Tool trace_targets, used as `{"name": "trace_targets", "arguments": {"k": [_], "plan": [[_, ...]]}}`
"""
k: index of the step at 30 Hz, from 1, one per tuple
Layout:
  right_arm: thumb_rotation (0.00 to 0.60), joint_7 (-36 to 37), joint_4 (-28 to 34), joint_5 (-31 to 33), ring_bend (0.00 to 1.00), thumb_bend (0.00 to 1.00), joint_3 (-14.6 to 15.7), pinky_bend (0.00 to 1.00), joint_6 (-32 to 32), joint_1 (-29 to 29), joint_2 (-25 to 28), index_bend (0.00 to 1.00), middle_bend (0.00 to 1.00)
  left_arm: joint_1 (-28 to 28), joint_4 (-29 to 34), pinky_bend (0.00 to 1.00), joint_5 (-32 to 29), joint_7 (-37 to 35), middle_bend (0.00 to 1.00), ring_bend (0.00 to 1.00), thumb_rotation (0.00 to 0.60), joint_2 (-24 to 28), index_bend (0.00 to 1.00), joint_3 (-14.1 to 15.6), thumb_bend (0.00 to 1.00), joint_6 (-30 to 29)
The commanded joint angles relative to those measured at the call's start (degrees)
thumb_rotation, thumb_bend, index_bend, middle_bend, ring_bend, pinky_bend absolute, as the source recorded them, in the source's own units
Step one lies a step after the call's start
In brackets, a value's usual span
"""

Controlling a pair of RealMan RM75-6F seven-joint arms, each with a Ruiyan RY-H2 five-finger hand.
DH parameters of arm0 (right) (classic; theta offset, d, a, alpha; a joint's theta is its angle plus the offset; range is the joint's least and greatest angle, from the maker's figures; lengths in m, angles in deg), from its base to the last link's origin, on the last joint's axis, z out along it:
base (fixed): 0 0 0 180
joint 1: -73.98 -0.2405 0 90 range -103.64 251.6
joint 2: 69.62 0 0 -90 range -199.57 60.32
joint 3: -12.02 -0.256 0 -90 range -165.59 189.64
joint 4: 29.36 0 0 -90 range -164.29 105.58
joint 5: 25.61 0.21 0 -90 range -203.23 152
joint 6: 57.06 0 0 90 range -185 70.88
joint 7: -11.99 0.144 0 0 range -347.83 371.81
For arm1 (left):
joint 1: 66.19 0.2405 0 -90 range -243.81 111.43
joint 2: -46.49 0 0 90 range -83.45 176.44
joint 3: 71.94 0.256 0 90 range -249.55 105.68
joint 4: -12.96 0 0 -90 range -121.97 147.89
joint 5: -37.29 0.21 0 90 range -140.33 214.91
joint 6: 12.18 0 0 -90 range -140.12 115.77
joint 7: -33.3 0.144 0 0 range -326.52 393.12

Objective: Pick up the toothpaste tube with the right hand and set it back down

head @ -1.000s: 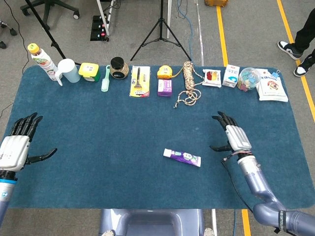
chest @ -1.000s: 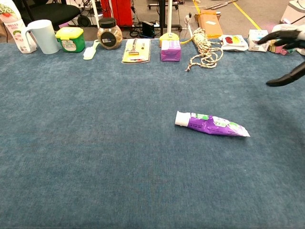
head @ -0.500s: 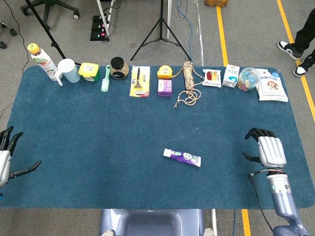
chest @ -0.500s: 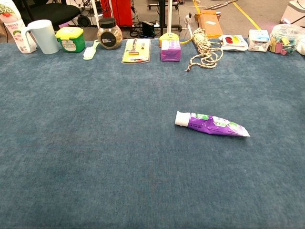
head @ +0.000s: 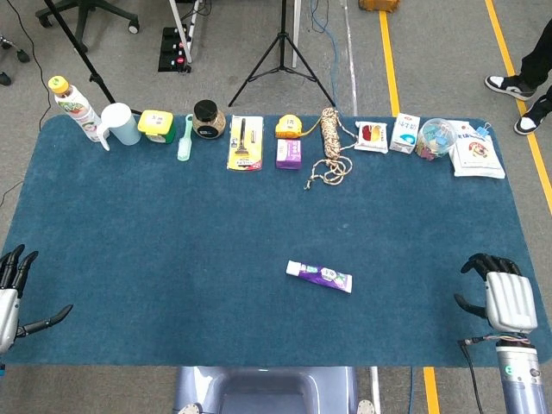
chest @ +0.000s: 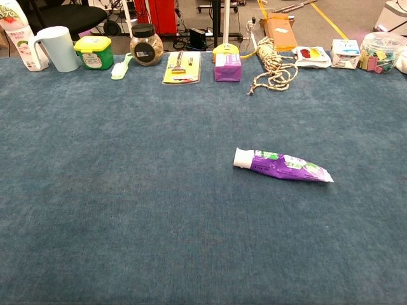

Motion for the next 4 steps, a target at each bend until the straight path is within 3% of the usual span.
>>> {"name": "trace_targets", "arguments": {"k": [1,4], "plan": [[0.6,-0.1,0.4,-0.2,0.3,0.18,0.2,0.24,0.2,0.7,0.4,0.46,0.36,0.2,-0.1,0.0,0.3,0.1,0.0,0.0,0.296,-0.2,0.06,0.0,0.0,0.1],[0.6,0.0,0.3,-0.2,0.31,0.18,0.0,0.24,0.1,1.3,0.3,0.46,0.36,0.2,0.0,0.0,0.6,0.5,0.0,0.0,0.296,-0.4,0.05,-0.2,0.0,0.4]]}}
